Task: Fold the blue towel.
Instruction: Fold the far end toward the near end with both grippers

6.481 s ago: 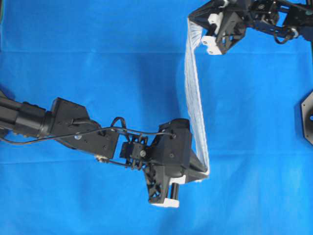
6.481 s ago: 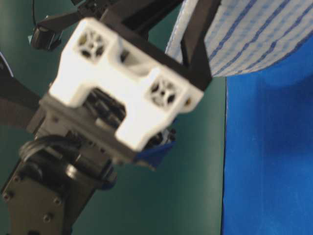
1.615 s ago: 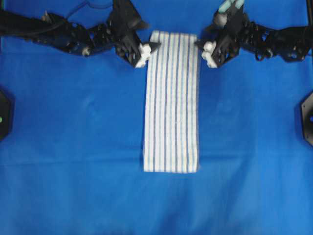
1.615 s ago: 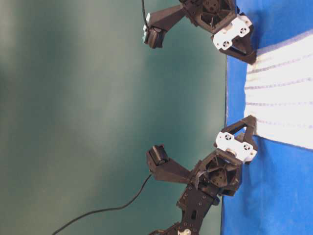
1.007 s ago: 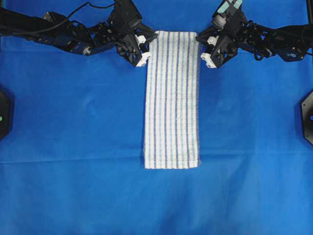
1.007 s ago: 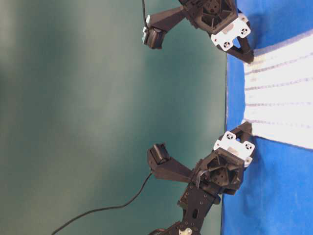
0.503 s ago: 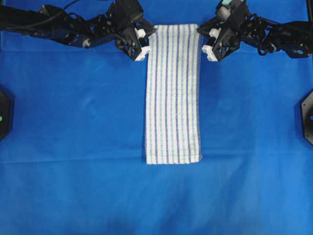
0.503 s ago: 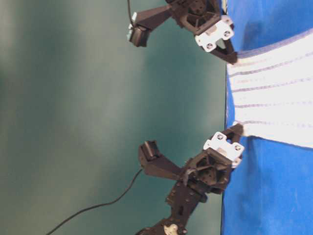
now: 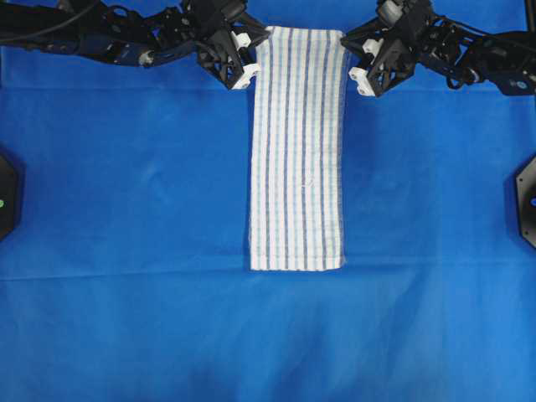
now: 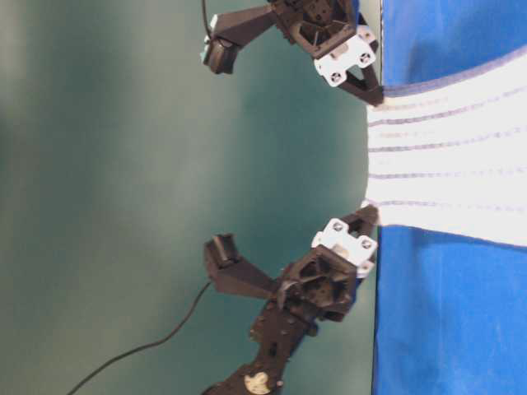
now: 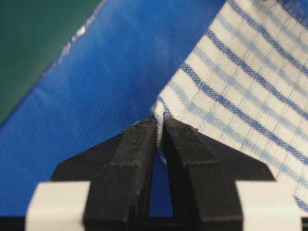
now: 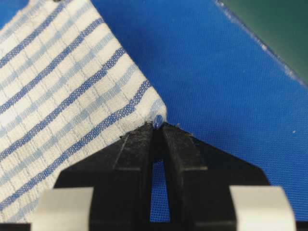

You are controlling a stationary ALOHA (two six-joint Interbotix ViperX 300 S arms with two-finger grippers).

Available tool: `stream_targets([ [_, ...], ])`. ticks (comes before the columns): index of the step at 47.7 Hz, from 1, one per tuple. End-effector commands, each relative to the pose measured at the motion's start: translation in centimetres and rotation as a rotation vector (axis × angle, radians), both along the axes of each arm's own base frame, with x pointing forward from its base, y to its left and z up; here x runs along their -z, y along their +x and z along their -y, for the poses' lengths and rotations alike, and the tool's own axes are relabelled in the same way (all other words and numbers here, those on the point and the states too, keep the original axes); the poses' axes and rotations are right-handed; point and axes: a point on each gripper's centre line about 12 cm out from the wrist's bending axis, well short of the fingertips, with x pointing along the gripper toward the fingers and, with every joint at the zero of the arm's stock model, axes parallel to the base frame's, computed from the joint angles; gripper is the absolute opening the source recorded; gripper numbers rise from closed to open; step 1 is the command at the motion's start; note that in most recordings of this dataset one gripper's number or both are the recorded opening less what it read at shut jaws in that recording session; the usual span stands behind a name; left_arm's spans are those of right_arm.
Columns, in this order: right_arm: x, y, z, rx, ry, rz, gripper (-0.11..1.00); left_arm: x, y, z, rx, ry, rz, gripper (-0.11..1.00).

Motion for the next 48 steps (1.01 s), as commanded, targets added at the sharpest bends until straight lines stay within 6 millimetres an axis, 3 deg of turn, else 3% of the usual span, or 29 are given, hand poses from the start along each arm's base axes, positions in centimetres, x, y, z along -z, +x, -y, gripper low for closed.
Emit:
stream_targets([
  [1,-1.9,0.2,-0.5,-0.01,-0.026,0.044,0.07,-2.7,0.2,0.5,0.012,0.027,0.046,0.03],
  [14,-3.9,-0.2,-4.6,-0.094,-0.024,0.07,0.07,-3.9,0.1,5.4,0.111,0.027,0.05,0.03],
  [22,-4.7,-0.4,-8.3,-0.185,-0.024,0.089,0.07,-4.5,0.0,9.7,0.207,0.026,0.051,0.03],
  [34,-4.4,-0.2,-13.6,-0.323,0.039,0.056,0.07,-4.8,-0.6,15.7,0.344,0.015,0.047,0.03],
  [48,-3.9,0.6,-18.4,-0.446,0.093,0.042,0.07,-4.3,-0.3,21.3,0.475,-0.017,0.02,0.03],
])
